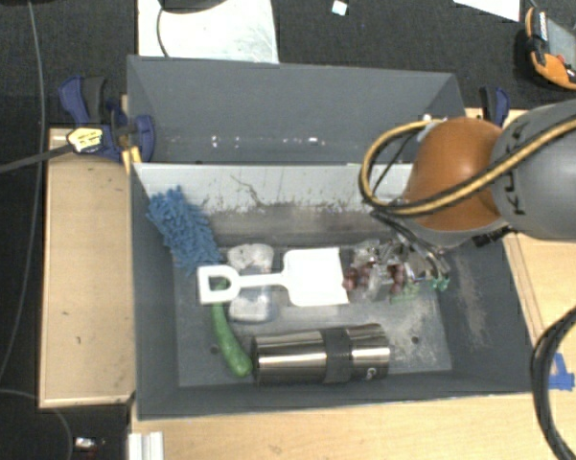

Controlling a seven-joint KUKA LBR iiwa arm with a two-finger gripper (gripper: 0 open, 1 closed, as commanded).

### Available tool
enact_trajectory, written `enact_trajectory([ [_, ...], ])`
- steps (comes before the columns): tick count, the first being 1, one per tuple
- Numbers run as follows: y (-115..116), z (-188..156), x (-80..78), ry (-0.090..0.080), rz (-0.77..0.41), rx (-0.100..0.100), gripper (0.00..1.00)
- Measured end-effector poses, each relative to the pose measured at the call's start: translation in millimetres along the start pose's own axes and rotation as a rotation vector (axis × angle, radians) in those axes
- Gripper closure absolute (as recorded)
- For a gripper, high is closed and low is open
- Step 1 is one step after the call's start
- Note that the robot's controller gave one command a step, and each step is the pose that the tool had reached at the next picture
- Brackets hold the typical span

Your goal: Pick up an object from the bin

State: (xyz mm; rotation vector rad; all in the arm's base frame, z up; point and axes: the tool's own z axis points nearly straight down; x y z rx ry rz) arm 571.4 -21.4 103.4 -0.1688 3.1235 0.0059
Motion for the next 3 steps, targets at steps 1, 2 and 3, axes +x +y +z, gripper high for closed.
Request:
enact_trajectory([
  [1,-4,-81,2.8,0.0,0.013,0.0,1.0],
  [2,-2,-94,1.4,-0.017,0.017,0.003,1.0],
  [3,15,-46,-21.1,-0.011,-0.089,0.0,1.0],
])
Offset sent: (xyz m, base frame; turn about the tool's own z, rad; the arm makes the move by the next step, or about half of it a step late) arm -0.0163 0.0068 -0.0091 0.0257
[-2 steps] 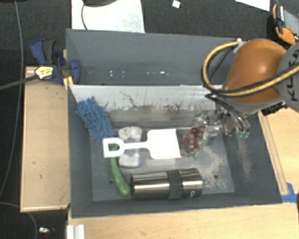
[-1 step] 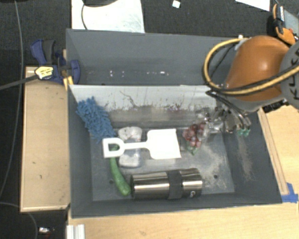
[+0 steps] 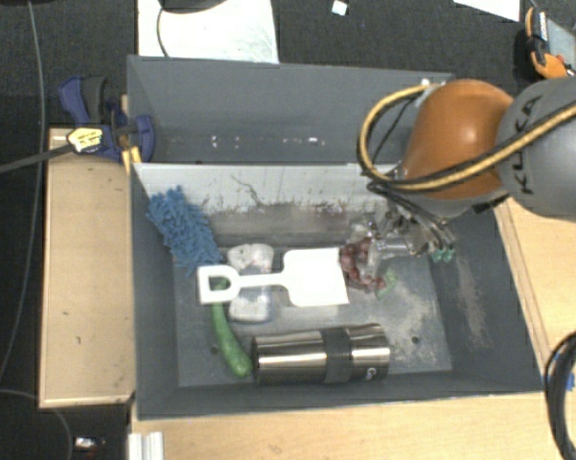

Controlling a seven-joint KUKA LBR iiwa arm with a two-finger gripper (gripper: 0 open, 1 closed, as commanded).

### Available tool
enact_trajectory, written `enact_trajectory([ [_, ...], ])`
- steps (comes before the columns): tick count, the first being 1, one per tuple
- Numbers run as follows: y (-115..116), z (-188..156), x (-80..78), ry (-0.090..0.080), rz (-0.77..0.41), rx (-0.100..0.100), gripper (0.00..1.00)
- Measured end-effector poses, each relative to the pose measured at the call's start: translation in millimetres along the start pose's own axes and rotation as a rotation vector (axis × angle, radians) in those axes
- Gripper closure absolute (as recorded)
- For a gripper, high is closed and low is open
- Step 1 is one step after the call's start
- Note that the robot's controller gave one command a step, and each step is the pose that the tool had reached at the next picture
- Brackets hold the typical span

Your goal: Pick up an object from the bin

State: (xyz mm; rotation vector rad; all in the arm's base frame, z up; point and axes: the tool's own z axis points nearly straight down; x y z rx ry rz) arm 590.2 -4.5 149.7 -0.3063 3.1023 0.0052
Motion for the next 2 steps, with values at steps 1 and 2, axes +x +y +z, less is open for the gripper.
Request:
enact_trajectory([
  [1,-13,-90,16.8,-0.001,0.108,0.001,1.0],
  [2,-14,-115,16.6,-0.005,0.126,0.003,1.0],
])
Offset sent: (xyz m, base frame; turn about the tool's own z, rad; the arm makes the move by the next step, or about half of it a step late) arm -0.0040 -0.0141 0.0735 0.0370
